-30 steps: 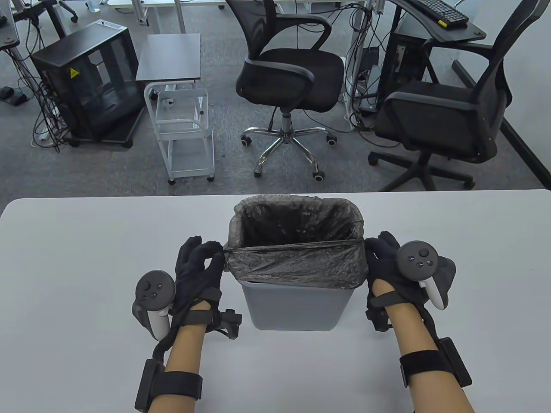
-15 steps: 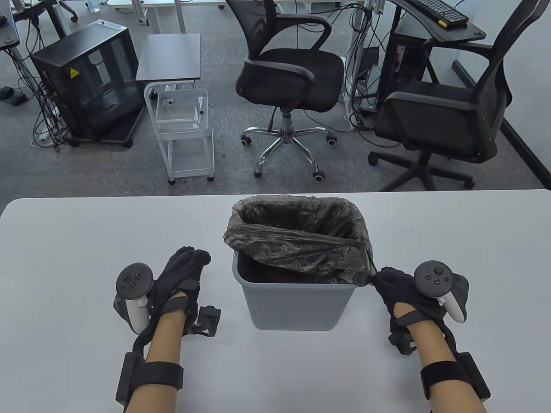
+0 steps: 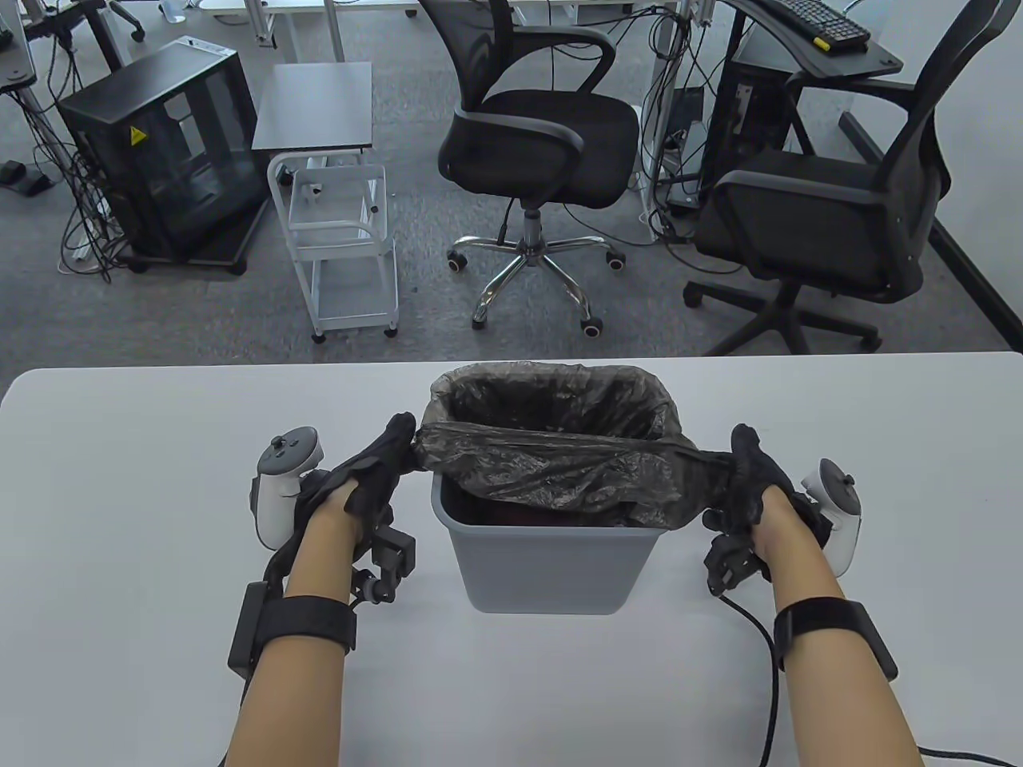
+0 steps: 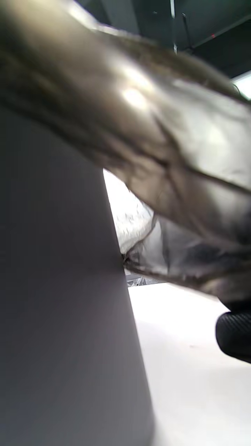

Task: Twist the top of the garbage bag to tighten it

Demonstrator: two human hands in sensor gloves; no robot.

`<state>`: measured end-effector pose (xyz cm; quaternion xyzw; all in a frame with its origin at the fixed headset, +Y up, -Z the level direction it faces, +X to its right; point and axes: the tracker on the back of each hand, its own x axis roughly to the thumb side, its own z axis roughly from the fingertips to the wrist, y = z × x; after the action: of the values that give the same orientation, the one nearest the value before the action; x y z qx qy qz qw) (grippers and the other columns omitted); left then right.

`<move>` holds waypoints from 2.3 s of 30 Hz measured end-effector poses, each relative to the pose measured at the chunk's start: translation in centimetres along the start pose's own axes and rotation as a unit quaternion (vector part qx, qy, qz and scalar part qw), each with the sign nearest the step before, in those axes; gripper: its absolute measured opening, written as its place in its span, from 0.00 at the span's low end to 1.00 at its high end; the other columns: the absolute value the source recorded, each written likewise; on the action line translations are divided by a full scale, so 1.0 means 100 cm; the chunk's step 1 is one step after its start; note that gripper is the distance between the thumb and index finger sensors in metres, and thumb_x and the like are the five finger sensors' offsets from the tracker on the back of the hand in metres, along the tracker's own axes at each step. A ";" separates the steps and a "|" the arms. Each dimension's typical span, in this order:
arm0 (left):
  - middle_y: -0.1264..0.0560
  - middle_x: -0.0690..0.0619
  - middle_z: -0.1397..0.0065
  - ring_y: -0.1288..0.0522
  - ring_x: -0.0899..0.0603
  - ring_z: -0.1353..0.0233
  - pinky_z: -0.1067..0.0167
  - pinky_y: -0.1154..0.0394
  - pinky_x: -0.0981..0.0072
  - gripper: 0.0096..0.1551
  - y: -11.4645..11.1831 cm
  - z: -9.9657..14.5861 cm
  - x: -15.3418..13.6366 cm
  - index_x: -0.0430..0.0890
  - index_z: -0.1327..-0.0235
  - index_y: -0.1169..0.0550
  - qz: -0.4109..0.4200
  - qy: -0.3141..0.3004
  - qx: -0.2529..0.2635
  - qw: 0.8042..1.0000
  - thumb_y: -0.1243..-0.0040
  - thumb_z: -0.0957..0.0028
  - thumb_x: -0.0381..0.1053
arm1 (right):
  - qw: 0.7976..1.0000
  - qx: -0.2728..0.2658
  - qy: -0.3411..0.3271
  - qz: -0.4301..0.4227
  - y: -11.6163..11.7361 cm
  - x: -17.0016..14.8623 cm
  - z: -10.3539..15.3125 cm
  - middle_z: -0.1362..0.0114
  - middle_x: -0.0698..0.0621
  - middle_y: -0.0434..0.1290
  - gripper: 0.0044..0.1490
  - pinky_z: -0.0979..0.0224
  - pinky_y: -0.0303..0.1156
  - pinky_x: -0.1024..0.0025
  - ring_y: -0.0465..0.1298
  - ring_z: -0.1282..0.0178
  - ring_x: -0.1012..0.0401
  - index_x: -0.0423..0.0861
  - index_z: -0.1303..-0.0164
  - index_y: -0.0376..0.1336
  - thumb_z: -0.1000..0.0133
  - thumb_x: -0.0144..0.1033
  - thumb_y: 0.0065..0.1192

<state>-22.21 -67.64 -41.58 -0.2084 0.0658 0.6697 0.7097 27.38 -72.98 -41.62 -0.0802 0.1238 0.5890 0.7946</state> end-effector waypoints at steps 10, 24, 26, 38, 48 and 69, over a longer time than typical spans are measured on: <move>0.38 0.48 0.19 0.51 0.35 0.17 0.34 0.49 0.20 0.31 0.007 -0.005 0.027 0.48 0.42 0.16 -0.002 -0.029 0.005 1.000 0.33 0.49 0.65 | 0.978 0.089 -0.033 0.188 0.036 0.050 -0.024 0.19 0.35 0.54 0.43 0.31 0.41 0.21 0.53 0.22 0.32 0.42 0.32 0.67 0.42 0.66 0.60; 0.38 0.52 0.18 0.50 0.36 0.17 0.33 0.48 0.20 0.18 -0.001 -0.001 0.051 0.67 0.43 0.19 0.069 -0.113 0.022 0.991 0.39 0.45 0.52 | 0.977 0.034 -0.179 0.113 0.038 0.094 -0.011 0.21 0.41 0.63 0.26 0.27 0.53 0.27 0.65 0.23 0.39 0.49 0.36 0.68 0.41 0.49 0.62; 0.38 0.52 0.18 0.50 0.36 0.16 0.33 0.48 0.20 0.18 -0.003 0.001 0.054 0.68 0.42 0.19 0.068 -0.122 0.011 0.990 0.40 0.44 0.53 | 0.975 0.036 -0.187 0.116 0.039 0.098 -0.008 0.23 0.41 0.65 0.26 0.27 0.54 0.27 0.67 0.25 0.40 0.49 0.35 0.67 0.41 0.49 0.62; 0.38 0.50 0.18 0.51 0.35 0.17 0.33 0.49 0.20 0.18 -0.014 0.012 0.069 0.65 0.43 0.18 0.036 -0.132 -0.010 0.991 0.39 0.45 0.51 | 0.966 0.112 -0.054 0.226 0.059 0.079 -0.016 0.19 0.31 0.48 0.45 0.31 0.42 0.22 0.46 0.23 0.30 0.38 0.26 0.60 0.41 0.60 0.63; 0.38 0.51 0.18 0.51 0.36 0.17 0.33 0.49 0.20 0.18 -0.011 0.013 0.068 0.66 0.42 0.19 0.049 -0.153 0.013 0.987 0.39 0.44 0.52 | 0.976 0.012 -0.140 0.165 0.053 0.100 -0.004 0.20 0.37 0.56 0.27 0.29 0.48 0.24 0.55 0.22 0.35 0.47 0.35 0.67 0.41 0.48 0.62; 0.26 0.50 0.26 0.41 0.35 0.19 0.33 0.45 0.20 0.17 0.013 0.084 0.031 0.53 0.62 0.11 0.036 -0.295 -0.019 0.955 0.41 0.56 0.42 | 0.955 0.106 -0.234 0.149 0.054 0.110 0.081 0.61 0.59 0.85 0.34 0.31 0.62 0.33 0.86 0.56 0.57 0.42 0.31 0.66 0.38 0.53 0.59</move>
<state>-24.77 -61.51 -35.38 -0.0126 -0.1522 0.7278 0.6685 26.07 -59.09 -36.93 0.1642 0.0063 0.6866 0.7082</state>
